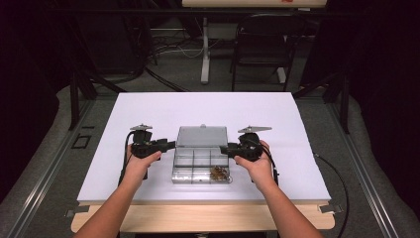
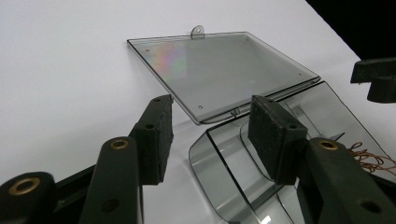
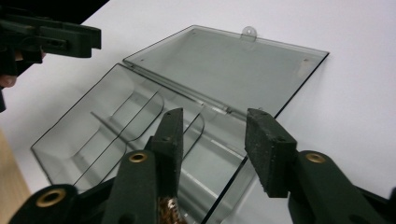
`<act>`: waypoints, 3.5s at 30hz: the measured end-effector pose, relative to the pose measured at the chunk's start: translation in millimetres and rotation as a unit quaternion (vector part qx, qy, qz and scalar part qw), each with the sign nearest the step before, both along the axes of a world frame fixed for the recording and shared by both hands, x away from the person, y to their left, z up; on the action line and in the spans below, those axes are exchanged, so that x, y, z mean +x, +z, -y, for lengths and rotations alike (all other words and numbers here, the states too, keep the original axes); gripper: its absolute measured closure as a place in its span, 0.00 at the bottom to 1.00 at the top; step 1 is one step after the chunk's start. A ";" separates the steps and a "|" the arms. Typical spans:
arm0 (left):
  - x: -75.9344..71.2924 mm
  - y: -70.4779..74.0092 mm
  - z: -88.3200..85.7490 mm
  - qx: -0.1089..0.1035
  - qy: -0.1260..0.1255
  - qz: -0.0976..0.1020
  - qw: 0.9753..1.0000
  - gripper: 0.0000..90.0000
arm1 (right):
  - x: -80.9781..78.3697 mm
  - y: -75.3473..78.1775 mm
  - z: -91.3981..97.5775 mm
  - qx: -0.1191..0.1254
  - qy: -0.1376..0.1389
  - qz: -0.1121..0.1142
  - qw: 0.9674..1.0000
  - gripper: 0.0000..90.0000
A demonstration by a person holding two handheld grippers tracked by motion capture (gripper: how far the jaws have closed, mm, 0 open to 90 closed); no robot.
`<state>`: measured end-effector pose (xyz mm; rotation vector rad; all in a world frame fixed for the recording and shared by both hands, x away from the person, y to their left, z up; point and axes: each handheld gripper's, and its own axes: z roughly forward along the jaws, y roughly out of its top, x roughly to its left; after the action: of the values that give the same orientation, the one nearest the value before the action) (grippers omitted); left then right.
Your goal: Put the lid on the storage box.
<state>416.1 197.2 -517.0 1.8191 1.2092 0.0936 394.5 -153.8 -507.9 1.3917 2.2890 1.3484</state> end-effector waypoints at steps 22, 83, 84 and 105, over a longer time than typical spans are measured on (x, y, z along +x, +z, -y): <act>26.2 -5.0 0.9 -0.012 0.008 -0.017 1.000 0.55 | 37.8 -2.2 -9.6 -0.046 -0.036 0.010 0.998 0.51; 50.3 -23.7 20.5 -0.016 0.021 -0.097 0.995 0.52 | 75.5 -30.4 -5.3 0.016 -0.095 -0.113 0.989 0.42; 50.4 -24.0 20.7 -0.015 0.021 -0.098 0.995 0.52 | 75.7 -30.9 -5.7 0.016 -0.093 -0.116 0.989 0.42; 49.6 -28.2 26.5 -0.014 0.014 -0.104 0.994 0.52 | 77.8 -39.1 -11.7 0.050 -0.073 -0.153 0.984 0.42</act>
<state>465.7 170.6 -545.2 1.8206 1.3750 -0.0994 472.3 -142.1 -547.0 1.8751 2.2658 1.2977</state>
